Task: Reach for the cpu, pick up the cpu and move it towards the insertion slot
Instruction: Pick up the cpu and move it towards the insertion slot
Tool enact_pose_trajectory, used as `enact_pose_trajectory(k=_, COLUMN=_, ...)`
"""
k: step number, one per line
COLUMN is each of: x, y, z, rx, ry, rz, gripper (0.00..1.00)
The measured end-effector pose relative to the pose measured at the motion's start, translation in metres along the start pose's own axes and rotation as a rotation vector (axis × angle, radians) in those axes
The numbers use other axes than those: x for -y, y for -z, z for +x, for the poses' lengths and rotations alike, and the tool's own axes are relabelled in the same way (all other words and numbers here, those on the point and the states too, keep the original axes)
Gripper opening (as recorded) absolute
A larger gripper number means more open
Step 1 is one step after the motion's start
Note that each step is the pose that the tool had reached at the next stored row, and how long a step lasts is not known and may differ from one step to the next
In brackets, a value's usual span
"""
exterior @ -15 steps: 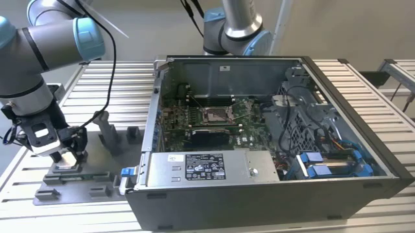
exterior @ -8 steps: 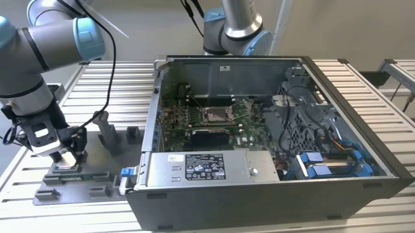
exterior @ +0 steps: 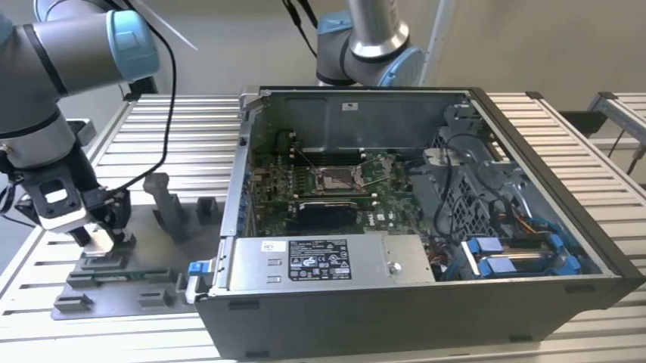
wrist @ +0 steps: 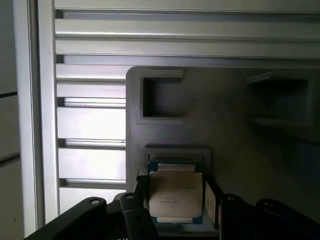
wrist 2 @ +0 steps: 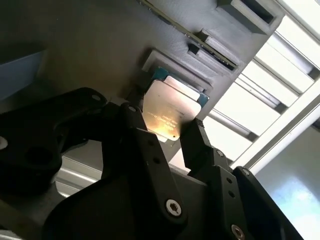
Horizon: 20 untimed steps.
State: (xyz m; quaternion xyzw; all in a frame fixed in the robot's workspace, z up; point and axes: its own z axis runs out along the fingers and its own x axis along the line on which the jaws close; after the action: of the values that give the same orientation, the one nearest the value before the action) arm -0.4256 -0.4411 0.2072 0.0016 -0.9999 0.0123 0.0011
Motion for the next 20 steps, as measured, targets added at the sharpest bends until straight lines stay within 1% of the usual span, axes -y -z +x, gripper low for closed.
enact_pose_trajectory(k=5, x=0.0005, y=0.0168, z=0.0000, rx=0.0000, ry=0.000, rz=0.0000, gripper=0.00)
enact_pose_trajectory(k=20, x=0.0021, y=0.0843, z=0.0002, rx=0.0000, ry=0.000, rz=0.0001, gripper=0.00)
